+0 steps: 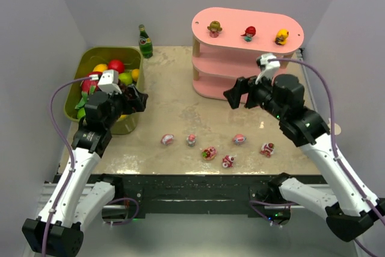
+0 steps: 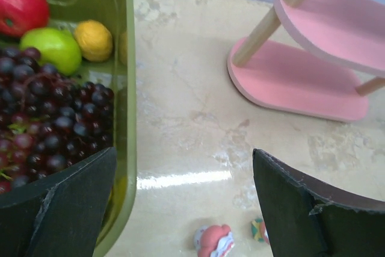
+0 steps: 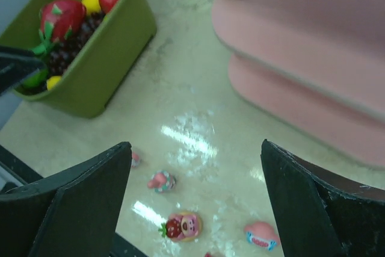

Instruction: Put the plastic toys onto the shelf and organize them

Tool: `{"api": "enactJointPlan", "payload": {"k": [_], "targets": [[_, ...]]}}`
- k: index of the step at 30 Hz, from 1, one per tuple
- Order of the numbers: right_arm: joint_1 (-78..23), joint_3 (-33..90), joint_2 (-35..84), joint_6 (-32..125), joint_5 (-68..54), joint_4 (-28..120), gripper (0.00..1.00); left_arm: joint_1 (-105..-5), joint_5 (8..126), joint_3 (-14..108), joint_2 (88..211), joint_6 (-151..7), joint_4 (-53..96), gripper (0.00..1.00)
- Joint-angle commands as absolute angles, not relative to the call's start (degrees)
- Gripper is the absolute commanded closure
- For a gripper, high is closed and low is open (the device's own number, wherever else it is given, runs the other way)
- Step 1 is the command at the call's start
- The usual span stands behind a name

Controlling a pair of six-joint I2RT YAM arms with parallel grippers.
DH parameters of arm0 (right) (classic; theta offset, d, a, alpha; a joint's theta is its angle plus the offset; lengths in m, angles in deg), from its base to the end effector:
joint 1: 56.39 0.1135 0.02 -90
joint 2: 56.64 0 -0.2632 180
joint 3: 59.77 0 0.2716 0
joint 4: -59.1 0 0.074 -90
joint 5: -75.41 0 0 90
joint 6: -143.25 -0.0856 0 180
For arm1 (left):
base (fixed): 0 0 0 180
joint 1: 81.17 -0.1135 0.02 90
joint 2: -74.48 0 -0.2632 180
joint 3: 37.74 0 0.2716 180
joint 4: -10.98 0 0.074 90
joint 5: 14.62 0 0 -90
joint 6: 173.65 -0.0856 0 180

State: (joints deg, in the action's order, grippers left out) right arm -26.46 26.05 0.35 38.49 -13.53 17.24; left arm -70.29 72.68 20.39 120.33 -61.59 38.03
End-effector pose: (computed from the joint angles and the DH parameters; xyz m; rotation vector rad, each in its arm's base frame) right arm 0.2332 0.1361 0.4292 -0.2556 1.8173 0.5704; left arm 0.2509 -0.0523 0.3195 -0.1469 1.8456 -0.4462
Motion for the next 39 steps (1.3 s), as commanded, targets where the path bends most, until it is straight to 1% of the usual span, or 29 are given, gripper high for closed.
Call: {"api": "enactJointPlan", "payload": {"k": [1, 4, 6, 7, 8, 12, 15, 18, 20, 23, 28, 29, 33, 34, 39], "targets": [[-25.3, 13.7, -2.2, 34.4, -10.4, 18.2, 0.08, -70.8, 67.4, 16.7, 119.0, -57.6, 36.5, 0.02], [-21.9, 6.2, -2.9, 34.3, -11.1, 22.0, 0.08, -70.8, 64.0, 15.5, 117.9, -58.4, 37.2, 0.02], [-17.1, 2.2, -1.7, 34.8, -11.6, 24.9, 0.09, -70.8, 60.1, 15.4, 118.1, -59.3, 37.4, 0.02], [-15.4, 1.3, 0.8, 35.1, -11.6, 28.3, 0.09, -70.8, 59.1, 14.9, 118.2, -59.2, 37.2, 0.02], [-12.4, 0.7, 2.4, 35.7, -10.1, 30.1, 0.11, -70.8, 58.0, 14.8, 118.4, -59.0, 36.9, 0.02], [-6.1, 0.5, 11.4, 41.8, -7.8, 37.0, 0.15, -70.8, 56.6, 14.0, 119.0, -58.3, 36.7, 0.02], [-4.3, 1.3, 17.3, 46.3, -4.9, 40.4, 0.16, -70.8, 56.9, 14.6, 119.5, -59.4, 37.4, 0.02], [-2.4, 2.7, 21.7, 49.0, -5.0, 43.9, 0.17, -70.8, 57.1, 14.8, 120.4, -60.6, 38.0, 0.02], [-0.2, 4.0, 23.9, 49.6, -7.3, 46.0, 0.17, -70.8, 58.8, 15.2, 120.9, -61.1, 39.3, 0.02], [3.2, 7.7, 26.8, 47.8, -14.3, 48.0, 0.16, -70.8, 61.2, 15.3, 120.6, -61.4, 39.8, 0.02], [6.8, 12.6, 32.8, 39.9, -24.5, 48.9, 0.11, -70.8, 65.7, 15.2, 117.6, -61.8, 39.5, 0.02], [7.8, 13.4, 33.9, 38.3, -26.4, 48.9, 0.09, -70.8, 66.6, 15.2, 117.0, -61.8, 39.6, 0.02], [9.5, 16.1, 39.6, 35.9, -30.1, 48.5, 0.06, -70.9, 74.0, 15.0, 113.6, -60.6, 41.3, 0.02], [10.0, 16.4, 41.3, 35.8, -30.8, 49.0, 0.06, -70.8, 78.0, 15.1, 111.9, -60.4, 41.8, 0.02], [10.4, 17.3, 44.9, 31.9, -35.1, 51.3, 0.05, -70.8, 84.9, 14.2, 106.7, -59.7, 44.4, 0.01]]}}
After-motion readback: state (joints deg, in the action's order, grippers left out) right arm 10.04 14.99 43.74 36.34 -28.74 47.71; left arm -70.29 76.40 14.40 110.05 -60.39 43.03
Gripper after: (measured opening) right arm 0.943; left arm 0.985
